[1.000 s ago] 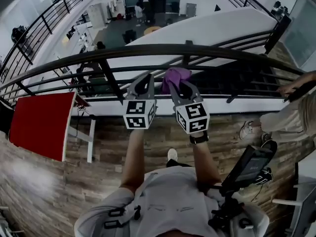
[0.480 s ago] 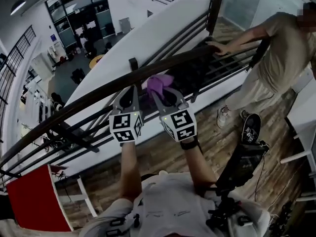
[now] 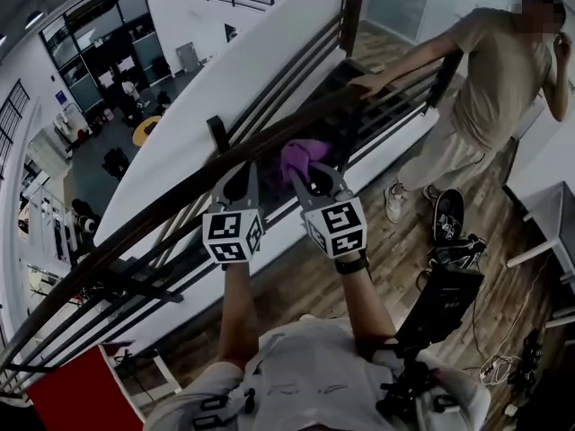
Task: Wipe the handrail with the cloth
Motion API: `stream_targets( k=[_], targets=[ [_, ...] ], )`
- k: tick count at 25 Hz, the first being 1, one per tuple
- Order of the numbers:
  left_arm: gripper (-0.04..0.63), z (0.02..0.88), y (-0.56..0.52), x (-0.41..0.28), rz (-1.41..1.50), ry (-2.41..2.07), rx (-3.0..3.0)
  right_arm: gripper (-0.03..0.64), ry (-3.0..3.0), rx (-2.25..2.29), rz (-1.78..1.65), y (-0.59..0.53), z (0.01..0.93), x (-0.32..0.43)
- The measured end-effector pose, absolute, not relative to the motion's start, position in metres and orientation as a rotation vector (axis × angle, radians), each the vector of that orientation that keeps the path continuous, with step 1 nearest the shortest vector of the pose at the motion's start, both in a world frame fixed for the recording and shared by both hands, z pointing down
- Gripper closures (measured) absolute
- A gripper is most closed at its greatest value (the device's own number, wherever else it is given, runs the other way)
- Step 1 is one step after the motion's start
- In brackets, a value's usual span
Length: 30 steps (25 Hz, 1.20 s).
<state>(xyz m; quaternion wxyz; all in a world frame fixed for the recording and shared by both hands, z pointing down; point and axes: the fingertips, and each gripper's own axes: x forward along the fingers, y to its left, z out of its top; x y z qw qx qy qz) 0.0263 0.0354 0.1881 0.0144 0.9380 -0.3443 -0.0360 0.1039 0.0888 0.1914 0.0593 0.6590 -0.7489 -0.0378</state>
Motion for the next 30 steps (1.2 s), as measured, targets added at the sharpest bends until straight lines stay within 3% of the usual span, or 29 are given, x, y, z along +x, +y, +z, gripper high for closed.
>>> stream_targets(
  k=[3,7,22,30],
  targets=[
    [0.597,0.187,0.01,0.007,-0.106,-1.089,2.923,0.557,-2.283,2.014,-0.083,0.061,0.193,0.093],
    [0.597,0.198,-0.015,-0.068,-0.052,-1.192,2.862,0.557,-2.331,1.955,0.009,0.03,0.207,0.034],
    [0.597,0.242,-0.049,-0.478,0.057,-1.991,2.31,0.555,-2.696,1.071,0.154,-0.061,0.292,-0.366],
    [0.597,0.256,-0.013,-0.598,0.116,-2.221,2.12,0.555,-2.629,0.809,-0.039,-0.078,0.331,-0.533]
  ],
)
